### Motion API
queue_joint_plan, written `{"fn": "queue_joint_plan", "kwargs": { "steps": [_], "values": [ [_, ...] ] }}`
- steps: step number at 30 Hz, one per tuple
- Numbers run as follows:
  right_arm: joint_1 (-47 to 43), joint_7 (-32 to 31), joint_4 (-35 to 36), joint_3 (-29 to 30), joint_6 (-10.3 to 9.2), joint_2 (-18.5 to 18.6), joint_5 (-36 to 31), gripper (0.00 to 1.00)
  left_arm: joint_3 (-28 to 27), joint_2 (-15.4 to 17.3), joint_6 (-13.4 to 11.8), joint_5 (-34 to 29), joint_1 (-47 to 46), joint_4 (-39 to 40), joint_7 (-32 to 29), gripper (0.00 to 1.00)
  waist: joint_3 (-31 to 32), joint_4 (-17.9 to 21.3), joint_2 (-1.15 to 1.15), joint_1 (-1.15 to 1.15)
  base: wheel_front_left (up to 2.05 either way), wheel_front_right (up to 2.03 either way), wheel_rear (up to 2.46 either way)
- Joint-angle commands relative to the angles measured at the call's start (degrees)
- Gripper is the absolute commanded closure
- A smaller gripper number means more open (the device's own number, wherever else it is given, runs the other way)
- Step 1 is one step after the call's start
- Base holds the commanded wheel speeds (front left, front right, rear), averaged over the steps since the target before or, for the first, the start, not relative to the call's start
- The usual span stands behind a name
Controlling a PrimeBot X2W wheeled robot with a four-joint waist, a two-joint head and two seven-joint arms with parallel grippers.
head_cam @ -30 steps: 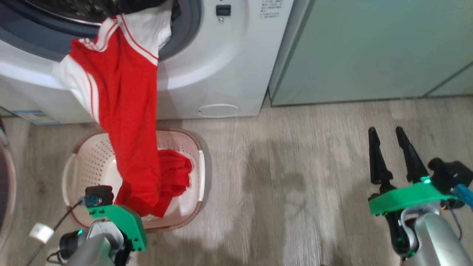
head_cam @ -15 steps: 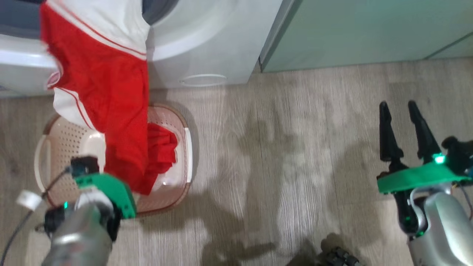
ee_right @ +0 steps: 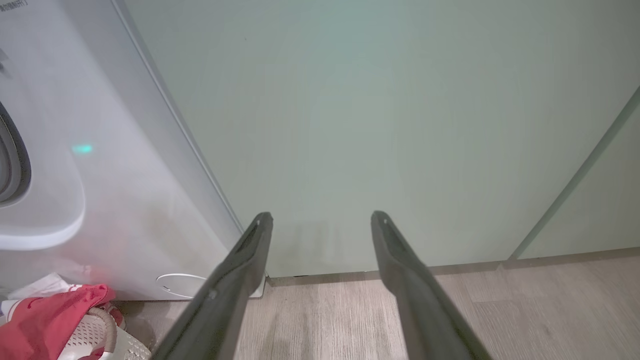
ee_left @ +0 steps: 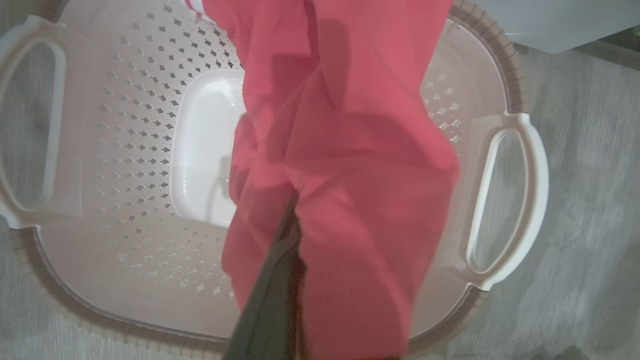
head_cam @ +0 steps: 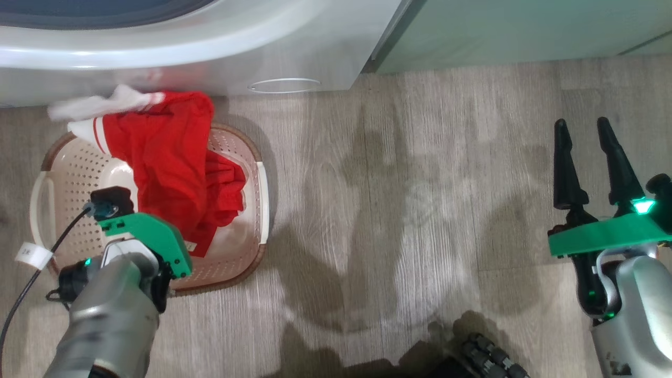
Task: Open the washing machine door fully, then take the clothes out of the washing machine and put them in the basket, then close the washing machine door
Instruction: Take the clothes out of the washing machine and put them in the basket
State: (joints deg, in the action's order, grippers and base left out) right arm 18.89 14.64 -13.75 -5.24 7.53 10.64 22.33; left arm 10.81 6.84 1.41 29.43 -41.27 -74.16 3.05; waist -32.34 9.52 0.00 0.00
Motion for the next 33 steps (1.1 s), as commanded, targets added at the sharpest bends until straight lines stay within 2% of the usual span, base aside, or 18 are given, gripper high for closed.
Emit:
{"fn": "queue_joint_plan", "kwargs": {
  "steps": [1,2,3,4,12,20,27,33],
  "values": [
    [-0.7,0.4,1.5,-0.4,-0.04,1.0,0.2,0.0,-1.3,1.2,-0.4,0.7,0.9,0.3,0.6,0.77,0.3,-0.2,0.0,0.0,0.0,0.0,0.0],
    [-0.7,0.4,1.4,-0.3,-0.04,1.0,0.1,0.0,-1.3,1.1,-0.4,0.9,1.4,0.3,0.5,0.56,0.5,-0.3,0.0,0.0,0.0,0.0,0.0],
    [-0.8,0.4,1.3,-0.3,-0.04,1.0,0.1,0.0,-1.3,1.0,-0.4,0.9,1.7,0.3,0.4,0.22,0.8,-0.4,0.0,0.0,0.0,0.0,0.0],
    [-0.8,0.4,1.3,-0.2,-0.04,0.9,0.1,0.0,-1.3,0.9,-0.4,1.1,2.0,0.3,0.5,0.0,1.1,-0.5,0.0,0.0,0.0,0.0,0.0],
    [-1.4,0.4,0.4,-0.7,-0.04,0.7,0.0,0.0,-0.8,0.6,0.3,1.2,4.4,0.2,4.4,0.0,4.3,-0.9,0.0,0.0,0.0,0.0,0.0],
    [-2.7,0.4,-0.1,-0.7,-0.04,0.3,0.1,0.0,0.3,2.6,2.1,0.1,3.7,0.2,10.4,0.0,7.6,-1.1,0.0,0.0,0.0,0.0,0.0],
    [-1.3,0.4,0.9,-0.7,-0.04,0.1,0.4,0.0,2.2,4.3,3.0,-1.6,-3.8,0.4,10.7,0.0,4.2,-0.2,0.0,0.0,0.0,0.0,0.0],
    [0.5,0.4,1.7,-0.1,-0.04,-0.1,0.6,0.0,2.8,4.8,2.6,-1.6,-10.8,0.3,6.9,0.0,-1.4,1.5,0.0,0.0,0.0,0.0,0.0]
  ]
}}
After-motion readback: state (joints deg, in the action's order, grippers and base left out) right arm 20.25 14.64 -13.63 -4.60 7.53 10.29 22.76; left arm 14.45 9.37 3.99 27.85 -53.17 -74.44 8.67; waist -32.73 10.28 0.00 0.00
